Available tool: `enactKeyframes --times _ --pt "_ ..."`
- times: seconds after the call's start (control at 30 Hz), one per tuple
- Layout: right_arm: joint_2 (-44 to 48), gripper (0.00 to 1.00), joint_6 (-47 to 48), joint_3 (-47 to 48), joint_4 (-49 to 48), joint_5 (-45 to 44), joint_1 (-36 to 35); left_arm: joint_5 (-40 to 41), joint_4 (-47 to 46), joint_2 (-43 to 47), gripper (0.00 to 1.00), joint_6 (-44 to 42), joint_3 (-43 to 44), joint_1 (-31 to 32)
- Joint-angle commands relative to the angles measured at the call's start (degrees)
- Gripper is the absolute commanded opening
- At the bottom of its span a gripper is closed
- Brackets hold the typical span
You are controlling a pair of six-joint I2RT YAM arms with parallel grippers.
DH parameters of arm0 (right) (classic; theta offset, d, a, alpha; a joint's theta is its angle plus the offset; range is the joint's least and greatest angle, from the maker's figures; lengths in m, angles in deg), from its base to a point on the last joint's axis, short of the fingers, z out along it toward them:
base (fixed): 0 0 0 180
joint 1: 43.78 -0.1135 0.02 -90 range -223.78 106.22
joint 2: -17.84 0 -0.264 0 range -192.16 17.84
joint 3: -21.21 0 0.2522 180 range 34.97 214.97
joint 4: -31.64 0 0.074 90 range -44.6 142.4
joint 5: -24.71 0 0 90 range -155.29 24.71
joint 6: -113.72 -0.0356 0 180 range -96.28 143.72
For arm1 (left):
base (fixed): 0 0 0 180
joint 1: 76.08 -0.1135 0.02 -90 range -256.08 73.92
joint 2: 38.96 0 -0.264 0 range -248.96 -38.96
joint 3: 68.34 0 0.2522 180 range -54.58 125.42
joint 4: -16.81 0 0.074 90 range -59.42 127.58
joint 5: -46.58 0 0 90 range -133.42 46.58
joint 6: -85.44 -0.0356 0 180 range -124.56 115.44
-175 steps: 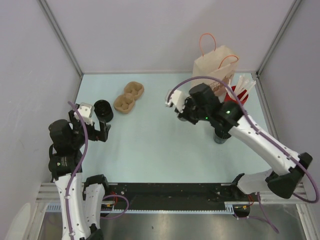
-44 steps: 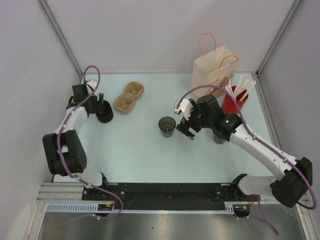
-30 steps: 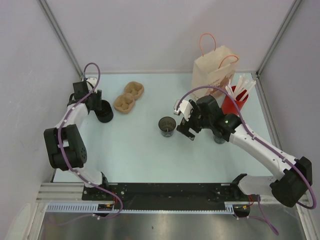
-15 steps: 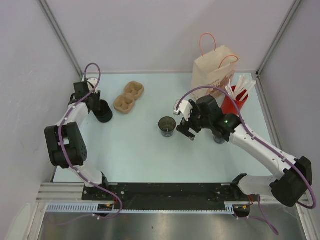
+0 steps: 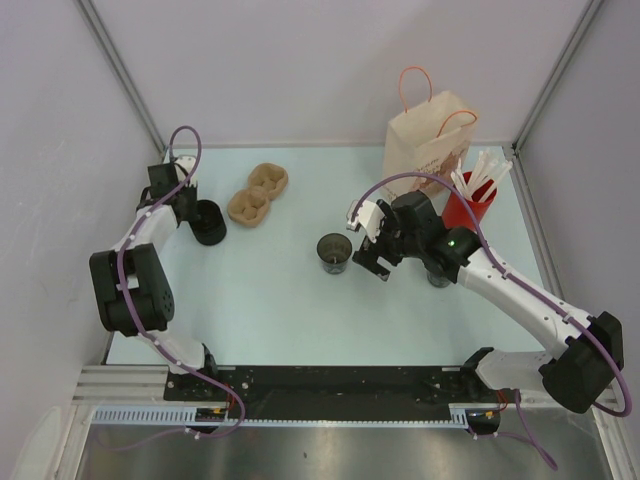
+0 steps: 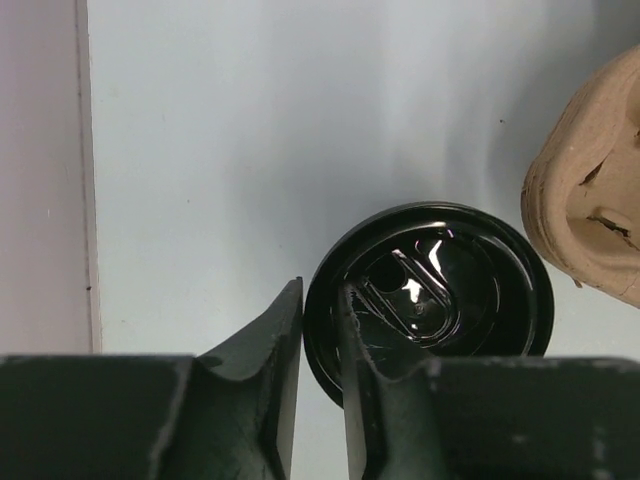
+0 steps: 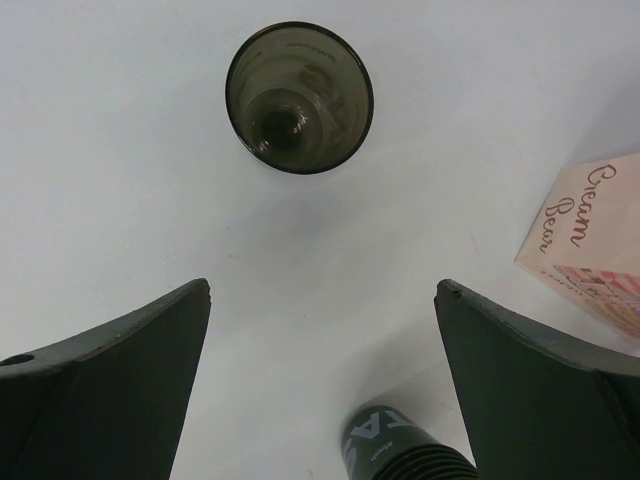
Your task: Pack the takeout coffee
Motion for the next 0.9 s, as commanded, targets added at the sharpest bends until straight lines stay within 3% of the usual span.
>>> enactKeyframes --times 0.0,0.27,0.63,0.87 --pt "0.1 1.00 0.5 -0.3 -2.2 -0.9 -0.4 -1.1 -0.7 0.3 0.20 1.0 2.4 0.2" --pt "0.0 1.00 0.5 -0.3 -2.2 -1.2 -0.3 -1.9 0.8 1.3 0.00 0.5 3.5 0.2" --pt "-0.1 1.00 1.2 -0.6 -2.4 -1.1 -0.2 -7.5 5.0 5.1 0.00 -1.2 5.8 0.2" --pt "2.6 1.00 6.0 -1.0 -2.8 -2.1 -2.0 -19.0 19.8 9.2 0.00 -4.4 10.2 0.9"
